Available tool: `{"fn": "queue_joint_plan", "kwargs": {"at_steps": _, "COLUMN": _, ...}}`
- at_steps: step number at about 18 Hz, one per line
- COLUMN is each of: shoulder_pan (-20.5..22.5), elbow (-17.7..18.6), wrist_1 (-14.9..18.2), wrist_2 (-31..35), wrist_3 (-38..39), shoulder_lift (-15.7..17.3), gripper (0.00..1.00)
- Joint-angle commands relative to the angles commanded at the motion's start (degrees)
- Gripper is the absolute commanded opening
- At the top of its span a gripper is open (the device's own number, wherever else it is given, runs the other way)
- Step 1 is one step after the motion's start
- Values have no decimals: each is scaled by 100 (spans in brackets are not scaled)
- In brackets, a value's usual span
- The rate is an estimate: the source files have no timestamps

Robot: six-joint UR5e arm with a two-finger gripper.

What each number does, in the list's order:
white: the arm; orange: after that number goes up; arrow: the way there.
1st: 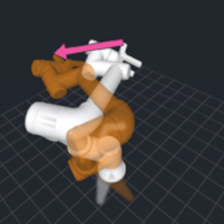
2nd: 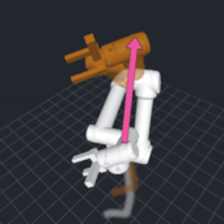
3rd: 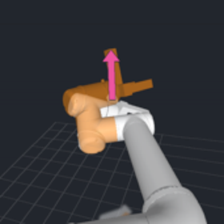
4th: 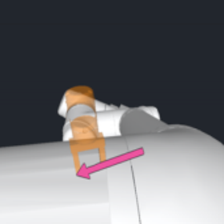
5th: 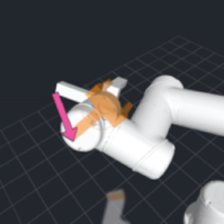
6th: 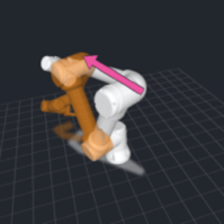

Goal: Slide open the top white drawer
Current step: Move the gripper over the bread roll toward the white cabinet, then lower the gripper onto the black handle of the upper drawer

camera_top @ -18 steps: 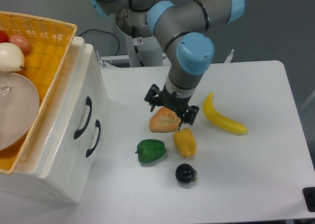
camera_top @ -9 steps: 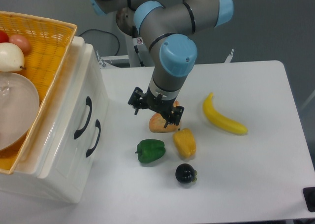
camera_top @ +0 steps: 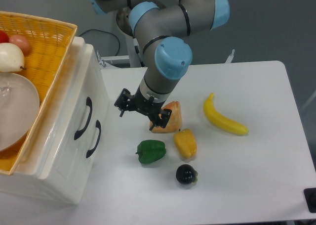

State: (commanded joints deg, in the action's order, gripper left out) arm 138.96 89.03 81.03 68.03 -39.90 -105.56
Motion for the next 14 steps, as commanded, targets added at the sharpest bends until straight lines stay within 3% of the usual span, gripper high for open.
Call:
{"fn": "queue_joint_plan", "kwargs": {"at_steps": 4, "shoulder_pan": 0, "elbow": -35, "wrist_1": 246, "wrist_2": -141, "wrist_3": -9, "shoulder_lift": -26, "gripper": 100}}
{"fn": "queue_joint_plan", "kwargs": {"at_steps": 14, "shoulder_pan": -211, "elbow": -62, "wrist_1": 238, "wrist_2": -351, "wrist_3": 781, "shoulder_lift": -9, "gripper": 100}}
